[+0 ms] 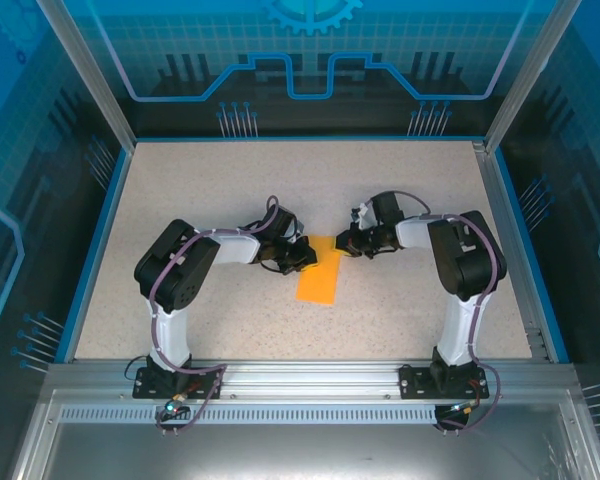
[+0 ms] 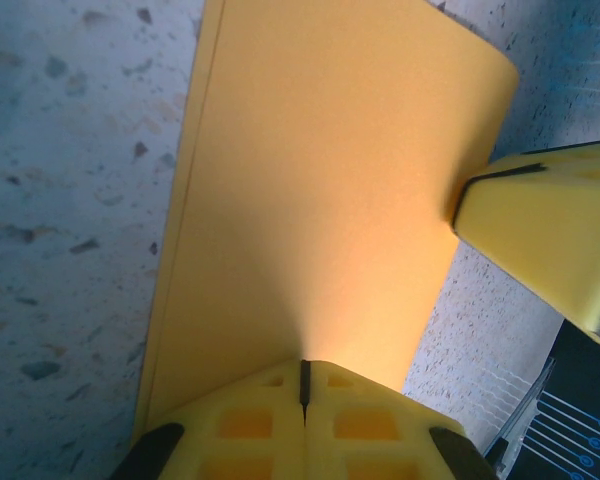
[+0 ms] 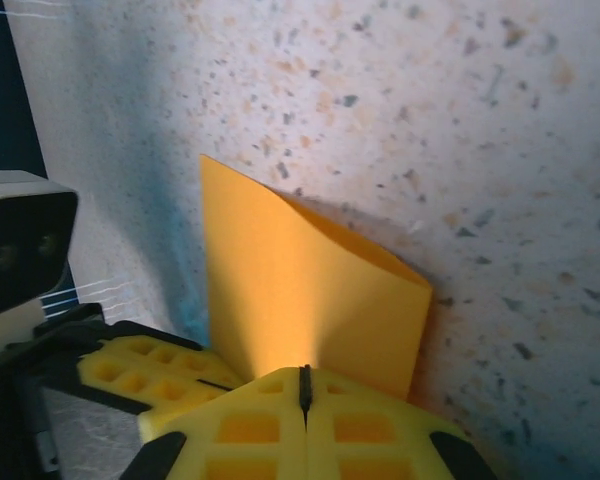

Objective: Fold a paper plane with a square sheet of paper (pick it up from the middle)
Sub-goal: Fold the square sheet of paper in half at the center of the table.

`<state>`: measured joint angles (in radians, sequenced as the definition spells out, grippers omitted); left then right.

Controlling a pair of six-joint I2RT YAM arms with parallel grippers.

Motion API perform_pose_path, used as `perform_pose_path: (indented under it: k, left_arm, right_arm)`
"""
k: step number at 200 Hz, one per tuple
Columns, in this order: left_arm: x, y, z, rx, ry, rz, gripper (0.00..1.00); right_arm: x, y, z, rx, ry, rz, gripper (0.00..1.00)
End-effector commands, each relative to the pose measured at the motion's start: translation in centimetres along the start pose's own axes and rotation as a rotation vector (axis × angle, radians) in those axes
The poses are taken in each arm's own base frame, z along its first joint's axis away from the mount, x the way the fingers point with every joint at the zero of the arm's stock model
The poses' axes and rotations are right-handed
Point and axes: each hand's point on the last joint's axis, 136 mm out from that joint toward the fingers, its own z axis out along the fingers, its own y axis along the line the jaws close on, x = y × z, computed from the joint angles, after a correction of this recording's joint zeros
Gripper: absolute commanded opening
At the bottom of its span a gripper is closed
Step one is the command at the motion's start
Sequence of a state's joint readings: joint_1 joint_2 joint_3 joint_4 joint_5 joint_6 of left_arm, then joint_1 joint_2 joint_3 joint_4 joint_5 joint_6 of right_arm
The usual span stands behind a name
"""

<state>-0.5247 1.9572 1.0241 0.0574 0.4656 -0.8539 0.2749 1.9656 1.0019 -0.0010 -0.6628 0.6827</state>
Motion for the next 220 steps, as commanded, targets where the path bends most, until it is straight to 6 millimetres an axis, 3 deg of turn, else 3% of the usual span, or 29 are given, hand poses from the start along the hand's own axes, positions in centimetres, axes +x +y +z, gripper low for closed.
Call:
perform_pose_path:
  k: [1, 26, 76, 123, 180, 197, 220]
  left_arm:
    - [1.1, 1.6, 0.0, -0.054, 0.038, -0.013, 0.03]
    - [1.1, 1.6, 0.0, -0.053, 0.040, -0.012, 0.03]
    - [1.2, 1.7, 0.0, -0.060, 0.043, -0.005, 0.03]
    - [1.3, 1.8, 0.0, -0.060, 0.046, -0.011, 0.02]
    - [1.2, 1.6, -0.1, -0.058, 0.044, -0.007, 0.03]
    - [1.2, 1.7, 0.0, -0.060, 0.044, -0.008, 0.03]
    - [1.2, 1.7, 0.0, -0.061, 0.047, -0.007, 0.03]
  right_arm:
    - [1.4, -1.8, 0.7, 0.052, 0.043, 0.007, 0.04]
    - [1.4, -2.4, 0.6, 0.084, 0.039, 0.003, 0.04]
    - [-1.1, 2.6, -1.5, -0.031, -0.004, -0.058, 0.04]
    - [-2.4, 1.1, -1.2, 0.005, -0.022, -0.015, 0.03]
    - [-1.9, -2.7, 0.2, 0.105, -0.001, 0.049, 0.03]
    - [-2.0, -2.1, 0.1, 0.083, -0.002, 0.051, 0.03]
    - [-2.9, 0.3, -0.9, 0.032, -0.019, 0.020, 0.03]
